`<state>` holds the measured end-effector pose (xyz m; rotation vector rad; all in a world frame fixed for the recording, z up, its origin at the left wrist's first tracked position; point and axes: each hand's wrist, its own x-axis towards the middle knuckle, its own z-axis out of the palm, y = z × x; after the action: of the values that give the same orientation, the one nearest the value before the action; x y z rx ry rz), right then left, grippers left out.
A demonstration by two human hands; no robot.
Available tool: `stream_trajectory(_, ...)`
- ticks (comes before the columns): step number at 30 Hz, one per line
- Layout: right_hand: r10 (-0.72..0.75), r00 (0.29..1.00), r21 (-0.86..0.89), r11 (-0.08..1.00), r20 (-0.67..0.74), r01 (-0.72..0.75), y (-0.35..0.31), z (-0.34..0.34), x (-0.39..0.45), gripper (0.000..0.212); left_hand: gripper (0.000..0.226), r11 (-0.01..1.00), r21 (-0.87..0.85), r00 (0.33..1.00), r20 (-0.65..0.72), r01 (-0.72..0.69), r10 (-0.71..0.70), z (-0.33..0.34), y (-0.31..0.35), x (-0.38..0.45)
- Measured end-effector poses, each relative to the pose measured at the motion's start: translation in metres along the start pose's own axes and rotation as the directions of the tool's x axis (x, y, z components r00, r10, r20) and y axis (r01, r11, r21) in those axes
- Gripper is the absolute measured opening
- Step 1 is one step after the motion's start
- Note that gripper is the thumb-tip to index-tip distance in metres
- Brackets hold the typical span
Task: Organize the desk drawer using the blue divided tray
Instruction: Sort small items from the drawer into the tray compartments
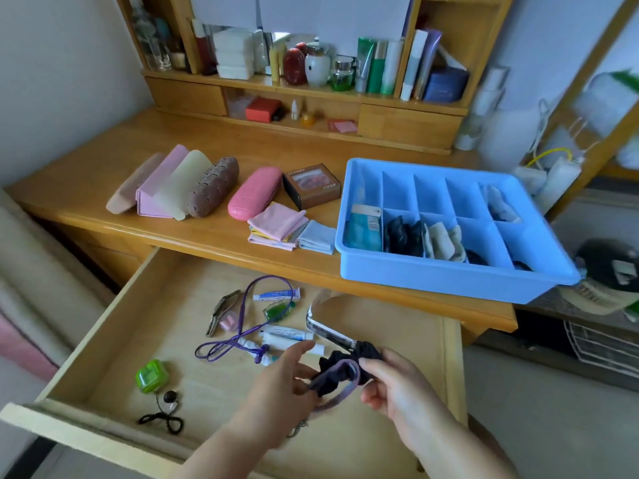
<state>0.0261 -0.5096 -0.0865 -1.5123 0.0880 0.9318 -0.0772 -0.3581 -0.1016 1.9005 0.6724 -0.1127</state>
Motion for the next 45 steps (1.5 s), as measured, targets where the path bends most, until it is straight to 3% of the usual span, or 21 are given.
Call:
stream_trajectory(3, -0.140, 0.985, -0.054, 0.989, -0.102, 0.135, -0.006, -0.016, -0.004, 0.008, 0.051, 0.965, 0.260, 0.999, -0.017, -0.042, 0.047, 0.004, 0.006, 0.004)
stream_trajectory(6, -0.350, 0.927, -0.242, 0.919, -0.138, 0.311, -0.022, -0.033, -0.012, 0.013, 0.040, 0.972, 0.235, 0.999, -0.044, -0.001, 0.012, 0.004, 0.013, 0.007)
stream_trajectory(8, -0.505, 0.847, -0.264, 0.850, -0.165, 0.455, -0.041, -0.048, -0.021, 0.017, 0.039, 0.986, 0.169, 0.998, -0.059, 0.017, -0.007, 0.004, 0.018, 0.007)
stream_trajectory(10, -0.671, 0.696, -0.270, 0.741, -0.257, 0.615, -0.069, -0.069, -0.030, 0.027, 0.038, 0.995, 0.103, 0.997, -0.082, 0.015, -0.007, 0.007, 0.024, 0.007)
stream_trajectory(13, -0.869, 0.381, -0.392, 0.485, -0.314, 0.782, -0.116, -0.106, -0.039, 0.042, 0.031, 1.000, -0.016, 0.994, -0.107, 0.014, -0.015, 0.018, 0.036, 0.006)
stream_trajectory(15, -0.917, 0.241, -0.527, 0.382, -0.318, 0.759, -0.141, -0.128, -0.034, 0.039, 0.027, 0.997, -0.072, 0.994, -0.110, 0.005, -0.013, 0.026, 0.048, 0.006)
stream_trajectory(16, -0.925, 0.207, -0.621, 0.370, -0.320, 0.691, -0.150, -0.138, -0.028, 0.034, 0.027, 0.995, -0.103, 0.995, -0.103, -0.002, -0.009, 0.029, 0.054, 0.006)
stream_trajectory(17, -0.929, 0.221, -0.739, 0.370, -0.297, 0.563, -0.157, -0.148, -0.020, 0.027, 0.027, 0.992, -0.129, 0.996, -0.089, -0.009, -0.003, 0.032, 0.060, 0.006)
stream_trajectory(19, -0.889, 0.407, -0.963, 0.260, -0.209, 0.073, -0.159, -0.160, -0.004, 0.019, 0.029, 0.988, -0.147, 0.997, -0.068, -0.042, 0.032, 0.036, 0.074, 0.007)
stream_trajectory(20, -0.847, 0.500, -0.983, 0.140, -0.180, -0.116, -0.154, -0.162, 0.002, 0.030, 0.030, 0.986, -0.147, 0.995, -0.066, -0.077, 0.068, 0.038, 0.082, 0.008)
stream_trajectory(21, -0.821, 0.547, -0.978, 0.059, -0.161, -0.200, -0.149, -0.162, 0.007, 0.043, 0.030, 0.981, -0.153, 0.992, -0.069, -0.116, 0.106, 0.039, 0.091, 0.010)
stream_trajectory(22, -0.825, 0.548, -0.981, 0.032, -0.134, -0.191, -0.144, -0.161, 0.008, 0.051, 0.030, 0.974, -0.170, 0.987, -0.077, -0.153, 0.141, 0.040, 0.101, 0.012)
stream_trajectory(24, -0.893, 0.441, -0.996, 0.082, -0.093, -0.044, -0.132, -0.161, 0.008, 0.055, 0.028, 0.946, -0.228, 0.971, -0.117, -0.232, 0.210, 0.043, 0.125, 0.018)
stream_trajectory(27, -0.958, 0.287, -0.984, 0.031, 0.021, 0.175, -0.111, -0.167, 0.011, 0.042, 0.023, 0.876, -0.304, 0.925, -0.194, -0.373, 0.327, 0.055, 0.173, 0.034)
stream_trajectory(30, -0.974, 0.222, -0.931, 0.117, -0.041, 0.345, -0.096, -0.173, 0.007, 0.036, 0.016, 0.803, -0.401, 0.897, -0.201, -0.442, 0.393, 0.076, 0.223, 0.055)
stream_trajectory(36, -0.975, 0.152, -0.850, 0.217, -0.163, 0.480, -0.085, -0.186, -0.001, 0.040, 0.012, 0.753, -0.547, 0.923, -0.107, -0.366, 0.371, 0.131, 0.277, 0.096)
stream_trajectory(38, -0.970, 0.162, -0.839, 0.237, -0.180, 0.489, -0.086, -0.189, -0.001, 0.037, 0.021, 0.857, -0.330, 0.914, -0.054, -0.396, 0.402, 0.143, 0.280, 0.108)
stream_trajectory(40, -0.969, 0.160, -0.829, 0.243, -0.187, 0.503, -0.088, -0.192, -0.001, 0.036, 0.037, 0.913, -0.059, 0.906, 0.108, -0.404, 0.409, 0.148, 0.277, 0.114)
stream_trajectory(43, -0.962, 0.181, -0.791, 0.271, -0.205, 0.549, -0.097, -0.195, 0.002, 0.038, 0.044, 0.875, 0.113, 0.861, 0.273, -0.471, 0.429, 0.148, 0.272, 0.112)
stream_trajectory(45, -0.946, 0.249, -0.811, 0.309, -0.208, 0.497, -0.106, -0.196, 0.006, 0.043, 0.048, 0.743, 0.354, 0.822, 0.291, -0.568, 0.490, 0.150, 0.264, 0.110)
